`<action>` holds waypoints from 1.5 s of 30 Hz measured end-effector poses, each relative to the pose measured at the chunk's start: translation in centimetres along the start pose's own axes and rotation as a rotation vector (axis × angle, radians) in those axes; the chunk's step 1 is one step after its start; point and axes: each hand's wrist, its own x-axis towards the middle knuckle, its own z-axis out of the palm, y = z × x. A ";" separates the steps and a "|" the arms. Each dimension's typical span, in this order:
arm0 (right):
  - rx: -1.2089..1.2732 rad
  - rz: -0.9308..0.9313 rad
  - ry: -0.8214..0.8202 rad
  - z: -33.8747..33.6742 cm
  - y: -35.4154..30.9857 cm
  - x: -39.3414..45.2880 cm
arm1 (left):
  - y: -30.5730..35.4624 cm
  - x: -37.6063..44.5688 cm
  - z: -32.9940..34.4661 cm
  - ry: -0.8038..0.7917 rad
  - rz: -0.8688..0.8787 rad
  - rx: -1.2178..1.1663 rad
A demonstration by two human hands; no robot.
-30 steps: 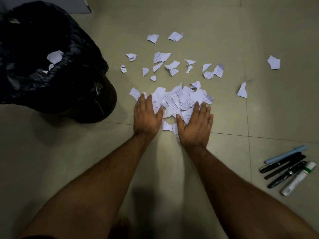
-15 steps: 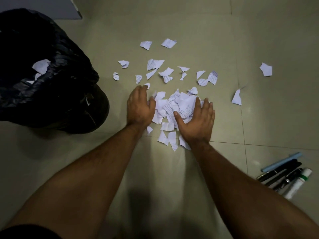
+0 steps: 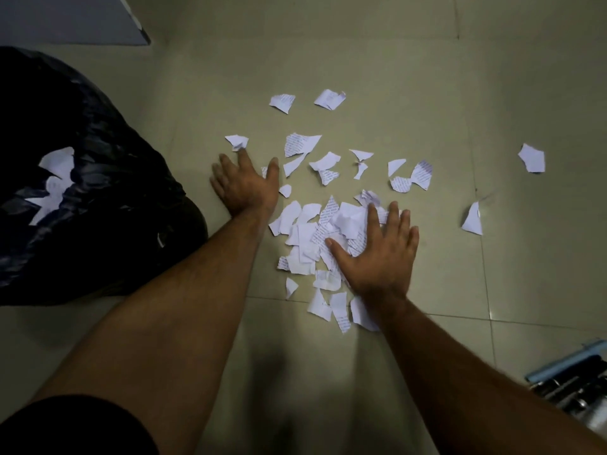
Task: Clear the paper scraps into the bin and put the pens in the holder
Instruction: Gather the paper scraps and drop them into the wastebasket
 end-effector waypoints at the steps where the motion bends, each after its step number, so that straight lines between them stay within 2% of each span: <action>1: -0.010 0.004 -0.005 0.0 0.0 0.0 | 0.0 -0.5 0.3 0.011 0.100 0.014; 4: -0.022 0.009 -0.007 -0.1 -0.1 -0.1 | -0.1 -2.9 0.7 0.059 0.503 -0.043; 5: -0.025 0.012 -0.015 -0.2 0.0 -0.2 | -0.1 -3.1 0.9 0.092 0.560 -0.084; 6: -0.032 0.013 -0.023 -0.1 -0.1 -0.2 | 0.0 -2.5 0.9 0.148 0.535 -0.117; 8: -0.047 0.013 -0.017 0.0 -0.1 -0.2 | 0.4 0.0 0.6 0.239 0.320 -0.097; 10: -0.026 0.007 0.023 0.0 0.0 -0.2 | 1.2 2.8 0.4 0.127 0.134 -0.044; 11: -0.020 0.004 0.038 0.1 -0.1 -0.3 | 1.6 3.8 0.5 0.053 0.126 -0.034; 13: -0.037 0.017 0.043 0.1 0.0 -0.2 | 3.1 3.9 1.2 -0.057 0.295 -0.066; 16: -0.029 0.012 0.047 -0.1 -0.2 -0.2 | 4.0 0.5 2.5 -0.047 0.644 -0.071; 19: -0.031 0.036 -0.033 -0.4 -0.3 -0.1 | 4.1 -2.2 2.8 -0.056 0.846 -0.142; 21: -0.030 0.051 -0.036 -0.5 -0.2 -0.1 | 4.9 -1.7 3.0 0.040 0.868 -0.172; 23: -0.019 0.048 -0.041 -0.6 -0.2 -0.1 | 6.5 0.6 3.3 0.220 0.717 -0.081; 24: -0.013 0.048 -0.051 -0.5 -0.2 -0.1 | 7.3 1.9 3.2 0.240 0.596 -0.039; 27: -0.018 0.059 -0.081 -0.3 -0.2 -0.1 | 9.7 4.9 2.7 -0.026 0.311 0.058; 29: -0.025 0.054 -0.094 -0.4 -0.2 0.1 | 10.9 6.2 2.4 -0.126 0.269 0.085; 31: -0.015 0.049 -0.090 -0.5 -0.3 0.2 | 11.6 5.9 2.6 -0.184 0.343 0.126; 35: 0.005 0.058 -0.084 -0.5 -0.4 0.1 | 11.5 2.4 3.8 -0.150 0.720 0.152; 36: 0.006 0.060 -0.073 -0.4 -0.3 0.1 | 11.5 2.2 3.9 -0.110 0.766 0.097; 38: 0.001 0.054 -0.067 -0.3 -0.2 0.1 | 12.3 2.8 3.5 -0.047 0.726 -0.017; 39: 0.001 0.049 -0.067 -0.3 -0.2 0.1 | 12.8 3.3 3.2 -0.075 0.686 -0.024; 41: 0.007 0.049 -0.062 -0.1 -0.2 0.0 | 14.4 3.4 3.2 -0.265 0.724 0.067; 43: 0.022 0.048 -0.046 -0.3 0.0 -0.1 | 15.4 2.0 3.6 -0.384 0.891 0.130; 45: 0.052 0.042 -0.017 -0.6 -0.1 -0.2 | 14.6 -0.4 3.3 -0.426 1.040 0.091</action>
